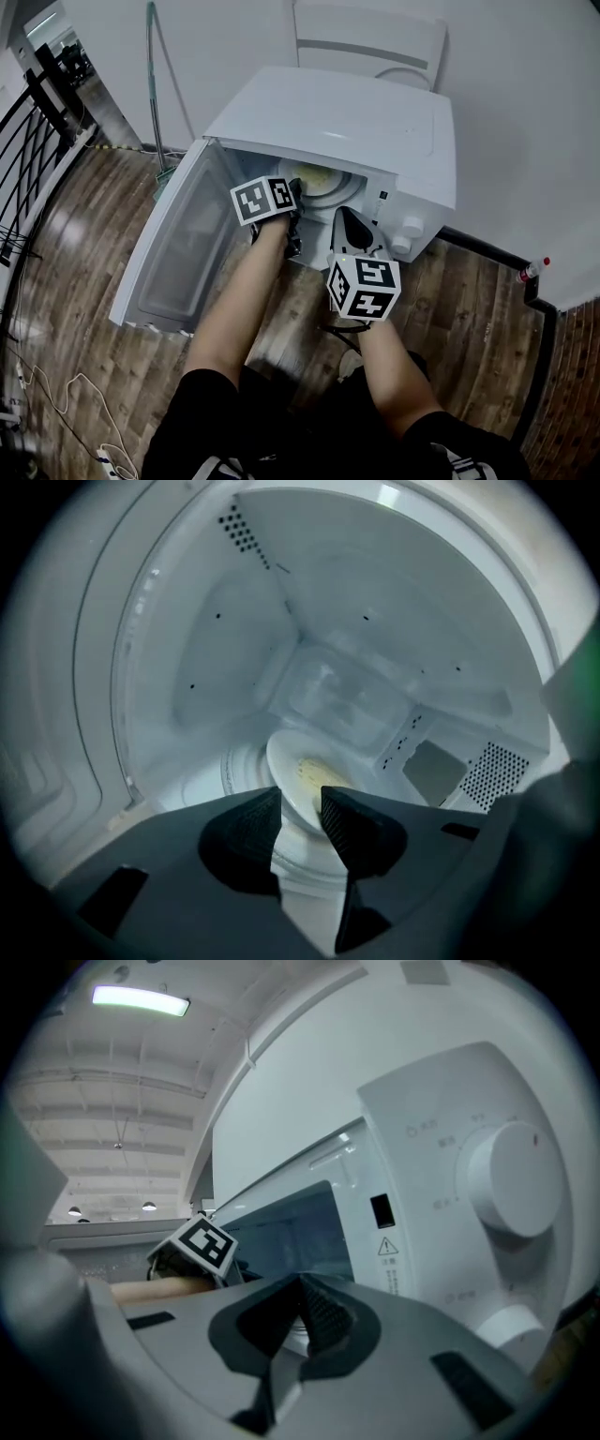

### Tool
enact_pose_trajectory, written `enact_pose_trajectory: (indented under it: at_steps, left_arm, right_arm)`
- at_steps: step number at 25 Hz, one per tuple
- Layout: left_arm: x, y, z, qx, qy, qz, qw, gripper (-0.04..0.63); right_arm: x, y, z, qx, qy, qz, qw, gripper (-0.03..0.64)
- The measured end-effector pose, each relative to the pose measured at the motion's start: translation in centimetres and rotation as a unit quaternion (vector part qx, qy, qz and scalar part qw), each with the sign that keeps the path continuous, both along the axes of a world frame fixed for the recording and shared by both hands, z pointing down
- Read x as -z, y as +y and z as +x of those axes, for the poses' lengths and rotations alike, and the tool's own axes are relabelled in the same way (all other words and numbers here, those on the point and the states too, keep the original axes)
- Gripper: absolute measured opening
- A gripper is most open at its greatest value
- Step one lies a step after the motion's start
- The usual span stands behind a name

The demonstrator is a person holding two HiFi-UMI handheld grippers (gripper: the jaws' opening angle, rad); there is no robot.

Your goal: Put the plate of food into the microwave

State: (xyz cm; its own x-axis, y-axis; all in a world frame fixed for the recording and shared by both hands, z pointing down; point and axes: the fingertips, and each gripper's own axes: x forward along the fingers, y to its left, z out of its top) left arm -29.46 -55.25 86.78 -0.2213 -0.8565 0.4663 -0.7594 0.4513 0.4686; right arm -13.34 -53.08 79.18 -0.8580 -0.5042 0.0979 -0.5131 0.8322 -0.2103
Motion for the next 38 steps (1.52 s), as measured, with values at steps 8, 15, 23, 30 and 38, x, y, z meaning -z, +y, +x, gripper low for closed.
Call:
enact_pose_trajectory:
  at_steps: [8, 15, 23, 30, 38]
  left_arm:
    - [-0.1, -0.3, -1.1, -0.006, -0.095, -0.035, 0.9948, 0.153]
    - [3.1, 1.6, -0.3, 0.006, -0.199, -0.014, 0.9798, 0.001]
    - [5.0, 5.9, 3.6, -0.024, -0.221, 0.047, 0.9738, -0.002]
    - [7.7, 10.2, 5.3, -0.017, -0.261, 0.082, 0.9616, -0.002]
    - [6.8, 11.9, 3.6, 0.003, -0.255, 0.098, 0.9619, -0.002]
  right_arm:
    - [0.2, 0.5, 0.7, 0.002, -0.004, -0.002, 1.0, 0.01]
    - [0.1, 0.4, 0.6, 0.007, -0.008, -0.005, 1.0, 0.01]
    - [-0.2, 2.0, -2.0, 0.044, -0.009, -0.002, 0.999, 0.009]
    - [-1.7, 3.1, -5.2, 0.058, -0.003, 0.0, 0.998, 0.009]
    - [0.1, 3.9, -7.7, 0.081, -0.041, 0.037, 0.995, 0.009]
